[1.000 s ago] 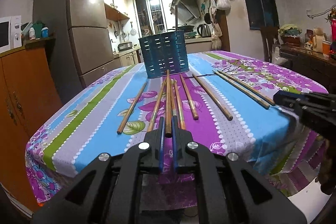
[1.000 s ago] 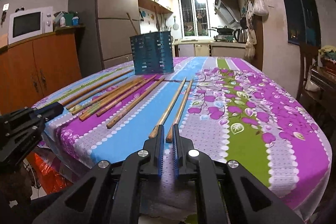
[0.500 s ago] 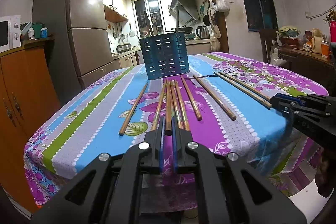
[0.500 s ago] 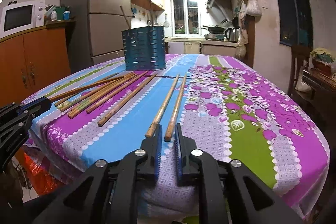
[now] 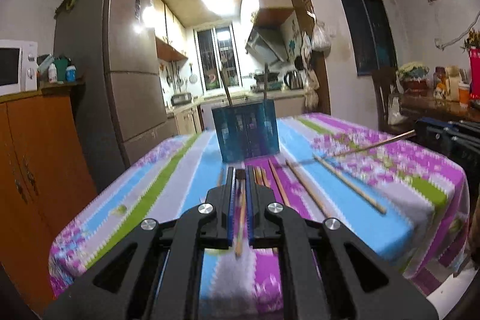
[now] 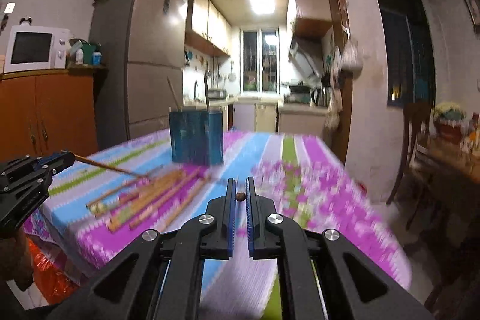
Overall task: Organize utensils
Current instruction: 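Grasp one chopstick with each tool and lift them off the cloth, then carry both chopsticks over the teal holder, lower them in, open both tools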
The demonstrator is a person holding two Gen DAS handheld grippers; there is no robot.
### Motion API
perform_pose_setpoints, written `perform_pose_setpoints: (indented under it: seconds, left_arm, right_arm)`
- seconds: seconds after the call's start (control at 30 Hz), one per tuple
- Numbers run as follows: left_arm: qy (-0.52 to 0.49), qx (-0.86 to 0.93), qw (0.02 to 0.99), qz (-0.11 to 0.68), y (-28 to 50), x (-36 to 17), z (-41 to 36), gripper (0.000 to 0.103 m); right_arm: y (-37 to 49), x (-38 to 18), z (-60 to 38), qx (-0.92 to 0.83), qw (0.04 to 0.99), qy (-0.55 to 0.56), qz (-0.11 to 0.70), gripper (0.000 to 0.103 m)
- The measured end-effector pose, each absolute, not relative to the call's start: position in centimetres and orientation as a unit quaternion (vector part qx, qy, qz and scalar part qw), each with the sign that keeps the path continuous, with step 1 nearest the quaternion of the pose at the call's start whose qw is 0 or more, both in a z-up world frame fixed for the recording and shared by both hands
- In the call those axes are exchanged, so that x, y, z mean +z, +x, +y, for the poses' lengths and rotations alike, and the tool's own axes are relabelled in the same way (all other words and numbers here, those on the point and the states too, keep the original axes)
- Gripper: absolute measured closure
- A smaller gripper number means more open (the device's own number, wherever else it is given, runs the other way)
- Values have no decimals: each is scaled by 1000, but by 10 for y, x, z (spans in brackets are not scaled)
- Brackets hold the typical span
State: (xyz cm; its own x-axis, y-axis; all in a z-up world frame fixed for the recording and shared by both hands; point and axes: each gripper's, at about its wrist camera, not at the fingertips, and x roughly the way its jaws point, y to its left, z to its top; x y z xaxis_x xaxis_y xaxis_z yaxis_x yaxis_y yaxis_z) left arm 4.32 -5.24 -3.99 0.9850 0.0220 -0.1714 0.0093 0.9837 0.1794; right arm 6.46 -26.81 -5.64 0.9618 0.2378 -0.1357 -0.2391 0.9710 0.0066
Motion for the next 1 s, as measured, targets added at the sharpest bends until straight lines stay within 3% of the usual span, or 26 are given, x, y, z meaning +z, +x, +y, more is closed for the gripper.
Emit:
perform_pose_setpoints:
  seconds: [0.23, 1.0]
  left_arm:
    - [85, -25, 994, 63, 62, 6, -48, 99]
    - [59, -60, 993, 84, 177, 138, 2, 99]
  right_arm:
    - [72, 5, -277, 140, 990, -22, 12, 96]
    - [195, 154, -279, 194, 981, 4, -5, 96]
